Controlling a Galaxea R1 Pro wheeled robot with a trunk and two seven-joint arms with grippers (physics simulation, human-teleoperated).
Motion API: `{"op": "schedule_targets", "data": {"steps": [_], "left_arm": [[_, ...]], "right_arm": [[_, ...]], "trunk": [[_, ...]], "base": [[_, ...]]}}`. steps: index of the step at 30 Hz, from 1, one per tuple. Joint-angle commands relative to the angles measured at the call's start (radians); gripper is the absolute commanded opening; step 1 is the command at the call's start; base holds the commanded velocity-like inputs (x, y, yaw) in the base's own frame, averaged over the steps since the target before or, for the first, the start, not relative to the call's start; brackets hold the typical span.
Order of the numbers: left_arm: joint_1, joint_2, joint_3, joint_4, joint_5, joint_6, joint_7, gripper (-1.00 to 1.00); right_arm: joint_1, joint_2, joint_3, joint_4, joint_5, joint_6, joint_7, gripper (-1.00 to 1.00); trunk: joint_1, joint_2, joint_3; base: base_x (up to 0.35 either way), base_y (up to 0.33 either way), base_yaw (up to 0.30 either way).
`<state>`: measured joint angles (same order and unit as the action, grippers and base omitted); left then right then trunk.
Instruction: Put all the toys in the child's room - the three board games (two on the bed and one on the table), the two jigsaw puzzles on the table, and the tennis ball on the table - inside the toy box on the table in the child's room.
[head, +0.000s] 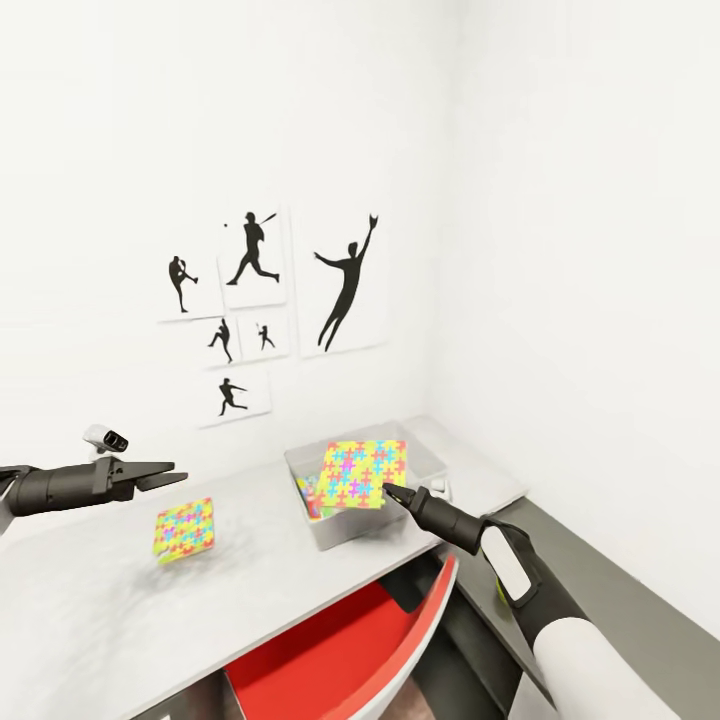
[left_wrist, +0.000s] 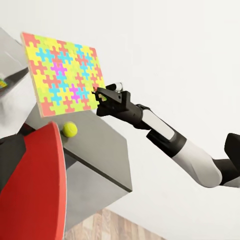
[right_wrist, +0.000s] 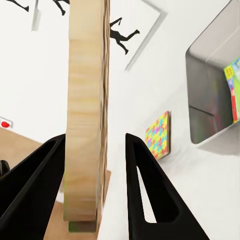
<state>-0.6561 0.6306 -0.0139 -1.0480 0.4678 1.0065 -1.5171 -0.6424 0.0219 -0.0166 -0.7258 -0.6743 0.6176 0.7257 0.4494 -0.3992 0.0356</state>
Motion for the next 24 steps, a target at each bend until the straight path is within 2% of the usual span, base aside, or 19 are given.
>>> {"op": "schedule_targets", "data": {"steps": [1, 8, 20, 24], "left_arm": [[0.0, 0.0, -0.001, 0.0, 0.002, 0.011, -0.003, 1.0], [0.0, 0.0, -0.001, 0.0, 0.002, 0.011, -0.004, 1.0], [0.0, -0.002, -0.001, 0.0, 0.002, 0.011, -0.003, 1.0], [0.0, -0.003, -0.001, 0.0, 0.002, 0.011, -0.002, 1.0]], "right_arm": [[0.0, 0.001, -0.002, 0.0, -0.005, 0.007, 0.001, -1.0], [0.0, 0.0, -0.002, 0.0, -0.005, 0.007, 0.001, -1.0], [0.0, 0.001, -0.002, 0.0, -0.005, 0.007, 0.0, -1.0], [0.0, 0.001, -0.002, 0.0, -0.005, 0.007, 0.0, -1.0]], "trunk": [[0.001, -0.001, 0.0], [0.001, -0.001, 0.0], [0.001, -0.001, 0.0], [0.001, -0.001, 0.0]], "base": [[0.08, -0.036, -0.001], [0.042, -0.007, 0.0], [0.215, 0.001, 0.0], [0.217, 0.108, 0.0]]}}
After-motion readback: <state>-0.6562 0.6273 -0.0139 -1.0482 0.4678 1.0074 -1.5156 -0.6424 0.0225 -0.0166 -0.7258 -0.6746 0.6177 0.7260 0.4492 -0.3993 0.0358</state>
